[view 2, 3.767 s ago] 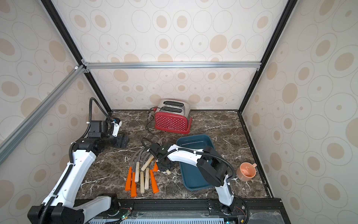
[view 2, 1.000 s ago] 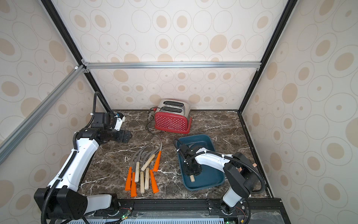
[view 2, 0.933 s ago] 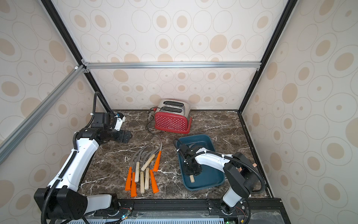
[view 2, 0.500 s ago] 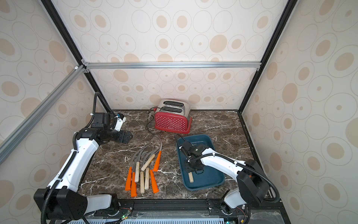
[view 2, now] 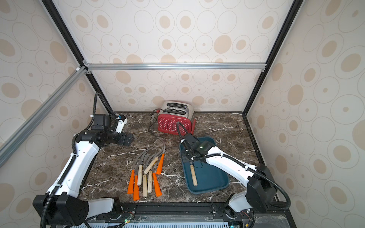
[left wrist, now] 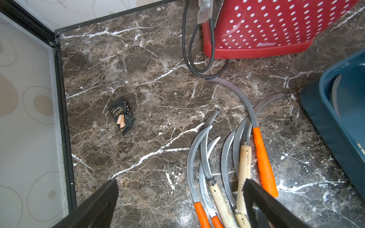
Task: Put small sickles into storage boxes
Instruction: Place the sickle in the storage box, then pick up the sickle at the center of the board.
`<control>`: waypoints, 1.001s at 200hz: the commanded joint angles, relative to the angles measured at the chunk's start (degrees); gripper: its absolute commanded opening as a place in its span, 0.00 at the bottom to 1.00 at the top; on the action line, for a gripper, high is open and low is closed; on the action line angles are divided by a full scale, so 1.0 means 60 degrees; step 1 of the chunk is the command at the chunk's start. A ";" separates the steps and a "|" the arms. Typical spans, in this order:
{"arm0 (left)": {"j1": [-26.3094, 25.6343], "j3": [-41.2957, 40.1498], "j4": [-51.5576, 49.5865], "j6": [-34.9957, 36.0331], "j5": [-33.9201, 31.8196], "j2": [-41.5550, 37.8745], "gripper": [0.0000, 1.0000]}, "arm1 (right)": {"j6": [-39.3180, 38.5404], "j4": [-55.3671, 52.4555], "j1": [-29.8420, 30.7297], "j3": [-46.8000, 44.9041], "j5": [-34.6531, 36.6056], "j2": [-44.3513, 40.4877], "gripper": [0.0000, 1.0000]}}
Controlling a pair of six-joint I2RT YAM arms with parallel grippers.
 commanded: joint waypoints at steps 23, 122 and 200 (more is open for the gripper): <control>-0.0055 0.0611 -0.0375 0.0185 -0.0108 -0.0188 0.99 | -0.1035 0.0226 0.0995 0.1540 0.1706 0.0348 0.53; -0.0058 0.0455 -0.0482 0.0087 0.0026 0.0052 0.99 | -0.1108 0.2089 0.0721 0.0882 0.0223 0.0515 0.54; -0.0476 -0.0349 -0.0338 0.0359 -0.0481 -0.0001 0.99 | -0.0369 0.2477 0.1119 0.1773 -0.1010 0.1879 0.46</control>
